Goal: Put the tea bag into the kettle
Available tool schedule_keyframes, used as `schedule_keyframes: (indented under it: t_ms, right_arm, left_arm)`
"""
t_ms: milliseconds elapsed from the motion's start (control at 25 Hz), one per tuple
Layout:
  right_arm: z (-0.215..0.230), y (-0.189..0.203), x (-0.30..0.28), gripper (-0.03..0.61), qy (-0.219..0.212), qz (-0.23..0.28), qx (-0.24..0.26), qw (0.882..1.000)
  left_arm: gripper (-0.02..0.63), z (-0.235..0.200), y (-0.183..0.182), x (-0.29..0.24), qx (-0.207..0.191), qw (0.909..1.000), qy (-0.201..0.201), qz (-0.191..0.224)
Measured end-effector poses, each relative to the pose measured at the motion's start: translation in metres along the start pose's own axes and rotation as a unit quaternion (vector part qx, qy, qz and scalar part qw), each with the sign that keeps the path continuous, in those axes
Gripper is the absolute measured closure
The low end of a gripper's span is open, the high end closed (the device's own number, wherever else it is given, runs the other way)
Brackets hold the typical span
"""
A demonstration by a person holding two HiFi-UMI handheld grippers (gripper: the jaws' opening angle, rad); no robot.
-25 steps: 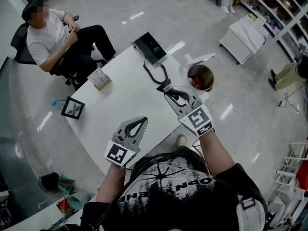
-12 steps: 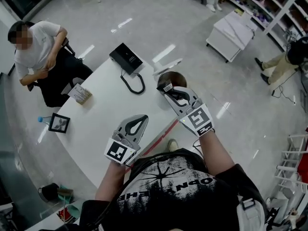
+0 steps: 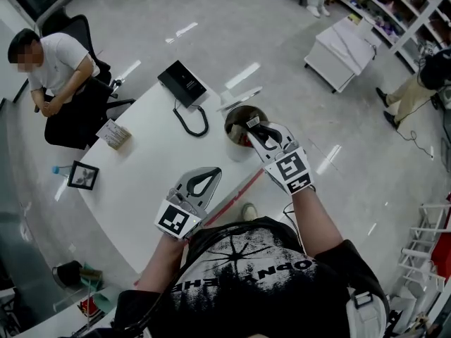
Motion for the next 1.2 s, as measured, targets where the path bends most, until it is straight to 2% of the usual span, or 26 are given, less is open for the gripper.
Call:
schedule_keyframes:
  t_ms: [240, 520, 680, 920, 1200]
  right_arm:
    - [0.006, 0.004, -0.012, 0.491, -0.01, -0.029, -0.005, 1.0]
    - [0.007, 0.01, -0.022, 0.433, -0.018, -0.048, -0.027, 0.998]
    - [0.006, 0.011, -0.024, 0.405, -0.014, -0.047, -0.03, 0.998]
    - [0.005, 0.013, -0.022, 0.402, -0.011, -0.047, -0.029, 0.998]
    - [0.003, 0.002, -0.013, 0.403, 0.009, -0.01, -0.011, 1.0]
  left_arm:
    - [0.603, -0.002, -0.001, 0.002, -0.002, 0.9998, -0.015, -0.009]
    - [0.601, -0.007, 0.003, 0.008, 0.002, 0.9996, -0.022, -0.017]
    - [0.603, -0.009, 0.003, 0.01, 0.003, 0.9996, -0.019, -0.019]
    - [0.601, -0.01, 0.004, 0.009, 0.003, 0.9997, -0.016, -0.017]
    - [0.601, -0.012, 0.002, 0.011, -0.001, 0.9998, -0.009, -0.016]
Point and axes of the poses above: the fingertips, and each gripper's own axes: x backward along the fingers, z to its right, y out of its underside, the point moved 10 cm from there along x, backward along the fingers, and after that the axes turned 14 degrees about -y, right-handed, at the moved point
